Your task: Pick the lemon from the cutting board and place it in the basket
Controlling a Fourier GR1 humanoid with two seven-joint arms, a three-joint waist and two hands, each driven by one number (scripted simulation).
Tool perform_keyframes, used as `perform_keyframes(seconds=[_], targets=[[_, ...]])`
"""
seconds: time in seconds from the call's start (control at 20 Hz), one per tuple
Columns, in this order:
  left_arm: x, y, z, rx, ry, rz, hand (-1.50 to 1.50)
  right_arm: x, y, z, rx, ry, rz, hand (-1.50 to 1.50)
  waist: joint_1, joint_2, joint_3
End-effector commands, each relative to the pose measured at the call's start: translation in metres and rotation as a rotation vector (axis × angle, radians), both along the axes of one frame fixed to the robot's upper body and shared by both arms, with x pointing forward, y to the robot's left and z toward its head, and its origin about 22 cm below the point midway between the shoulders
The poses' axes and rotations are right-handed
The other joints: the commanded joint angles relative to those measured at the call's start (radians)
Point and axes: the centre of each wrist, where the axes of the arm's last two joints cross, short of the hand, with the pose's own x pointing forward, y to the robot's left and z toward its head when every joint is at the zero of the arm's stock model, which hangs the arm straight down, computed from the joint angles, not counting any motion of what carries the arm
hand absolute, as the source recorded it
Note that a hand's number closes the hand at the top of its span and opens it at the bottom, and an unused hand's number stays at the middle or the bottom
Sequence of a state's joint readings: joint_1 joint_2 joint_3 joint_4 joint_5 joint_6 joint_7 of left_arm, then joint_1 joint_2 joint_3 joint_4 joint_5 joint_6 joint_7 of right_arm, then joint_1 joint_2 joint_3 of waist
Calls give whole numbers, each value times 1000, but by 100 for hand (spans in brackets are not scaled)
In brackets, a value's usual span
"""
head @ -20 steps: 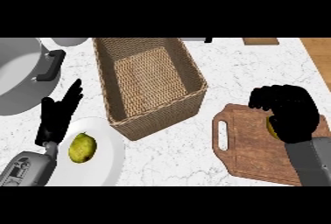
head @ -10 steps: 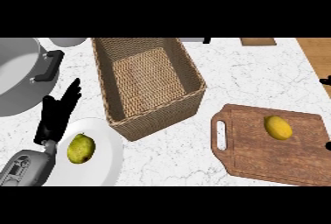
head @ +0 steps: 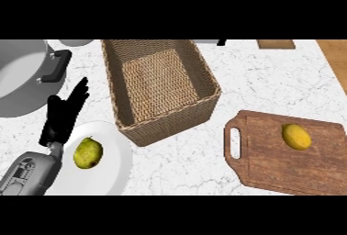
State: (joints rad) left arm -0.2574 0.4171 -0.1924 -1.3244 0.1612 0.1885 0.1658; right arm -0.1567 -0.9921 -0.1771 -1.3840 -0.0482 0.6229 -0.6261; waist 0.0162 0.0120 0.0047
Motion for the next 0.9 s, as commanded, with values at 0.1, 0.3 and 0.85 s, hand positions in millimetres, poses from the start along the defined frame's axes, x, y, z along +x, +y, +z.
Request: perform_keyframes(seconds=[0.1, 0.3, 0.85], targets=[[5, -4, 4, 3, -8, 0, 0, -7, -15, 5, -95, 152, 257, -150, 9, 1, 1], [5, -11, 3, 19, 0, -1, 0, -12, -28, -2, -114, 150, 261, -150, 8, -2, 0], [9, -10, 6, 0, 20, -15, 0, 1, -44, -43, -71, 72, 165, -150, 17, -3, -2]])
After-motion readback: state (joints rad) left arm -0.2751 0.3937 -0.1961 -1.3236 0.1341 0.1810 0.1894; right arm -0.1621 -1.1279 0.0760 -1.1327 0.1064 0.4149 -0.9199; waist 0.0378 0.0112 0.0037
